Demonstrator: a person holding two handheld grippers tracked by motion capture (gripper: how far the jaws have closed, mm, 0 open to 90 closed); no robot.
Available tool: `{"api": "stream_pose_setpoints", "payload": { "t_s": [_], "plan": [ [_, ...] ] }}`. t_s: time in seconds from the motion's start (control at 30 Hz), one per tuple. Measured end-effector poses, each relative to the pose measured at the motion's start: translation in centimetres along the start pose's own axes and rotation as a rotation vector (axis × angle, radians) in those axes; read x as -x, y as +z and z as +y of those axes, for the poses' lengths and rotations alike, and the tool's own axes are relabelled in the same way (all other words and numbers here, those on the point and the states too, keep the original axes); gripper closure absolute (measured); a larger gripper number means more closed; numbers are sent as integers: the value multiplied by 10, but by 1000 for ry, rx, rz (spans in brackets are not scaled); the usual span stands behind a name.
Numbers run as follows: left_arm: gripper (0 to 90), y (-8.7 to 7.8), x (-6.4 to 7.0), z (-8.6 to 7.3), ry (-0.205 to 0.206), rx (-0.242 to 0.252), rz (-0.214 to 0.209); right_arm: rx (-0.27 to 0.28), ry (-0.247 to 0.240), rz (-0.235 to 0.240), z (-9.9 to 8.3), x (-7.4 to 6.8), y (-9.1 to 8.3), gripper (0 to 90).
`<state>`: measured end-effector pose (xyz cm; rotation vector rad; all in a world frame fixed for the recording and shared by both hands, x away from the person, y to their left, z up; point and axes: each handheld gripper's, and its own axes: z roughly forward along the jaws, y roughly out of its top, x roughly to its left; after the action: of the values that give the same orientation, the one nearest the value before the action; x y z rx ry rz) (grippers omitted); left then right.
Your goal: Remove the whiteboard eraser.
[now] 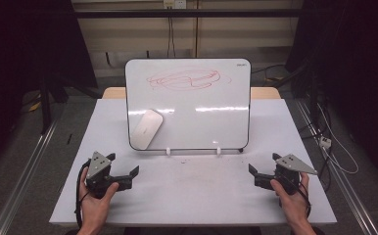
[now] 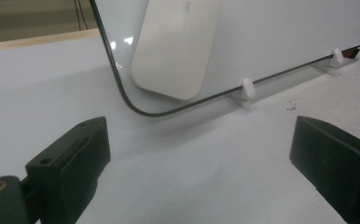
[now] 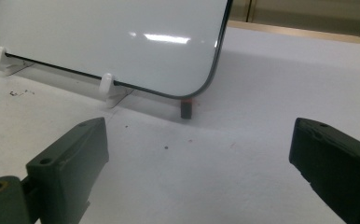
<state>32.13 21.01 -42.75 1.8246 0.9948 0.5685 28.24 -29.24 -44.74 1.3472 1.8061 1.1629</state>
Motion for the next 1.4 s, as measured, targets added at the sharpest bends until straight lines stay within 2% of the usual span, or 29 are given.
{"api": "stream_pose_setpoints", "payload": {
  "t_s": [0.07,0.2,0.27,0.33,0.57,0.6,0.67,0.77,0.8,0.83,0.87,0.93,0.97,1.0,1.03,1.13,1.2,1.23,1.4],
  "plan": [
    [51,1,1,1,18,-1,1,0,2,-1,0,1,0,50],
    [62,3,2,2,8,3,-5,2,7,1,-1,2,0,50],
    [61,3,1,2,19,-4,4,5,12,8,0,3,0,49],
    [61,4,1,2,9,-8,-9,3,10,5,0,2,0,49],
    [53,8,0,6,29,-32,-34,-1,2,2,0,1,2,49],
    [53,9,0,7,36,-27,-23,-5,1,1,0,1,3,49],
    [53,11,-1,9,43,-23,-30,-8,4,1,0,1,3,49],
    [53,15,0,13,33,-39,-38,-11,2,5,0,1,3,50],
    [53,16,0,16,41,-51,-50,-7,0,9,0,1,3,50],
    [53,17,1,17,38,-45,-54,-8,0,9,0,2,3,51],
    [53,18,3,19,43,-50,-47,-9,0,8,0,2,3,51],
    [52,20,4,24,88,-51,-39,-9,0,12,0,2,3,50],
    [40,20,4,25,95,-51,-54,-8,3,11,0,3,3,50],
    [40,21,5,27,91,-49,-62,-8,3,11,0,3,3,50],
    [38,23,5,28,106,-54,-65,-15,2,5,0,2,4,55],
    [42,31,7,33,119,-64,-49,-17,-3,10,0,0,5,53],
    [54,35,8,36,113,-61,-64,-17,-10,17,0,-1,6,53],
    [54,38,8,40,132,-58,-60,-17,-10,18,0,-1,6,53],
    [56,44,7,49,133,-62,-61,-17,-8,19,0,0,6,52]
  ]
}}
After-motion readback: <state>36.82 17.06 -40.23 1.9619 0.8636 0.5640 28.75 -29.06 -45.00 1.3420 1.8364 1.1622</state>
